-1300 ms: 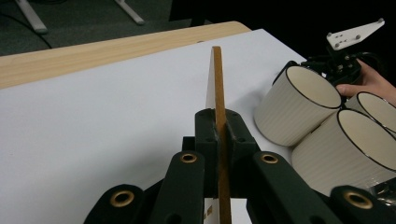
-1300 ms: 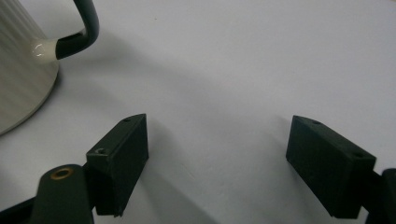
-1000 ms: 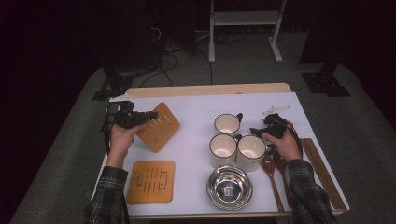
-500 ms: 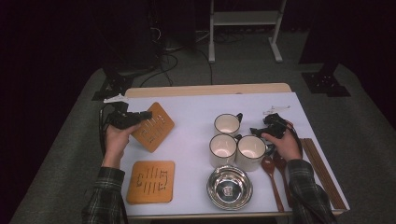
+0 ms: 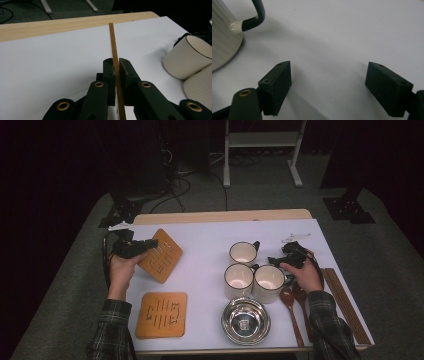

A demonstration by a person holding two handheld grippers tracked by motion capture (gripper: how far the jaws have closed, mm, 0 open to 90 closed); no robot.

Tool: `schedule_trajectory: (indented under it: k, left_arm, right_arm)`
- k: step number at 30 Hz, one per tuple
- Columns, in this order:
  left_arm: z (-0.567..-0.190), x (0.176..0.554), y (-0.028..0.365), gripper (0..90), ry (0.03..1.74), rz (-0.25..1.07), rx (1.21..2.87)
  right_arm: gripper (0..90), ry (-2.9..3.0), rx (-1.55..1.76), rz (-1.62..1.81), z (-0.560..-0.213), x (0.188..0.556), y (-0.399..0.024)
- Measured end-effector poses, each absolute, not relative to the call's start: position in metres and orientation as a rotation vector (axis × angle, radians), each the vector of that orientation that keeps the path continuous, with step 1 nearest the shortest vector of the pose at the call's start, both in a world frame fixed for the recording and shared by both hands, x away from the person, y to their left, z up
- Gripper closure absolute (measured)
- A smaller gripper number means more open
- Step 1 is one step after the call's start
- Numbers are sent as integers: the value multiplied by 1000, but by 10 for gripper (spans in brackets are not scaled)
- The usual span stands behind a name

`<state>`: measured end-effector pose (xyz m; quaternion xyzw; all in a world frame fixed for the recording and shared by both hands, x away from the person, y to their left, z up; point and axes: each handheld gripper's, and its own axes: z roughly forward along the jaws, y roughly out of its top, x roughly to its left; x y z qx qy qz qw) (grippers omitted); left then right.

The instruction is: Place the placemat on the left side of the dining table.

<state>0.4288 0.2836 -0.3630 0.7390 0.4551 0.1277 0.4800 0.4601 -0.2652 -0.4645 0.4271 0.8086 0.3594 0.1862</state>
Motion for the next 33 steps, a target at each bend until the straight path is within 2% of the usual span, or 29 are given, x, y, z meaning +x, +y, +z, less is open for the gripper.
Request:
schedule_trajectory:
  k: [33]
  left_arm:
    - [-369,429,304,750,1313,389,1826]
  right_arm:
    - [193,2277,1203,1012,-464,460,-265]
